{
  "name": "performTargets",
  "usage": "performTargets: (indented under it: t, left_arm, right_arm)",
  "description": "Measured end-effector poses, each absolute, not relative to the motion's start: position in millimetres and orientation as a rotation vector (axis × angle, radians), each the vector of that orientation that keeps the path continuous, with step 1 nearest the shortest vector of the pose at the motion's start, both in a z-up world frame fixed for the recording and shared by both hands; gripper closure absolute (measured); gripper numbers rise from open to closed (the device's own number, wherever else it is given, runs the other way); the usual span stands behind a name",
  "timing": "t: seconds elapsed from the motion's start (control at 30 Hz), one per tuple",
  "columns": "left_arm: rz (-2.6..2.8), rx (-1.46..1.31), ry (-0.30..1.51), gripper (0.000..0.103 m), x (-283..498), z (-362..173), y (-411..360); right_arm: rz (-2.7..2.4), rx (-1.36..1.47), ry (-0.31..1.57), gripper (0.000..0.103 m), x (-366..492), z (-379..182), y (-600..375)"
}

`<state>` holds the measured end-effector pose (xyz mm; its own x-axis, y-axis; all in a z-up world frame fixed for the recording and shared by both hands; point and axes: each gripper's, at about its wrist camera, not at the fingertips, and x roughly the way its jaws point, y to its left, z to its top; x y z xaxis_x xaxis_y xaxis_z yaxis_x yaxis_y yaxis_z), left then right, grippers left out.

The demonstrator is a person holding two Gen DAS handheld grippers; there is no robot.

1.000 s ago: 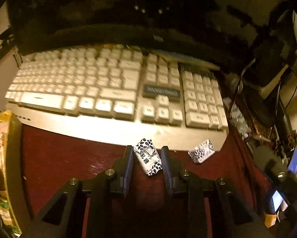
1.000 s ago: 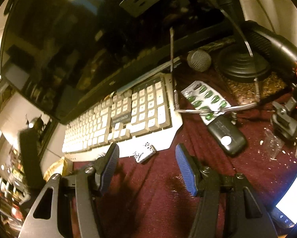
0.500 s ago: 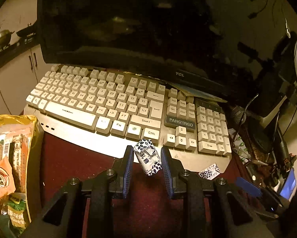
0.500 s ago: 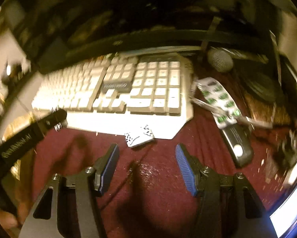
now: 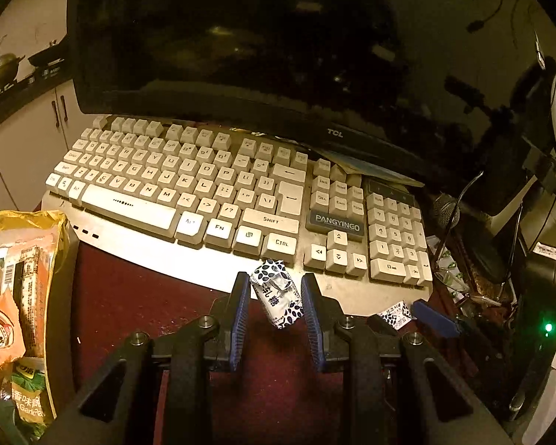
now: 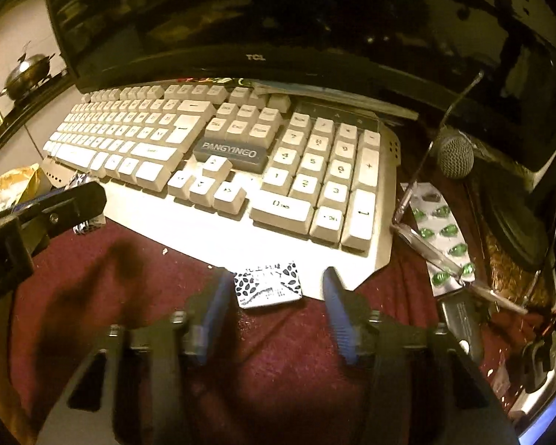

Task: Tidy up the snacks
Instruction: 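Grasp white black-spotted candy with left gripper while right approaches another candy, then close right gripper on the second spotted candy while left holds its candy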

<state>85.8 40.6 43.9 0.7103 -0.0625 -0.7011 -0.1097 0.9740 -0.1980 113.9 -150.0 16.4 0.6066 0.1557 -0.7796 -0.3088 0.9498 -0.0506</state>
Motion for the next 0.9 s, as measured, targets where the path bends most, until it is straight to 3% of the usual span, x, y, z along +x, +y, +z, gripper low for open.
performTargets:
  t: [0.6,0.9]
  left_arm:
    - [0.039,-0.148,0.755,0.074,83.2,43.0,26.1]
    - [0.059,-0.078,0.684,0.074,75.1,51.1,17.4]
  right_arm:
    - [0.301,0.006,0.722,0.071,95.5,54.3,-178.1]
    - [0.318,0.092,0.749,0.071,93.8,54.8,-185.5]
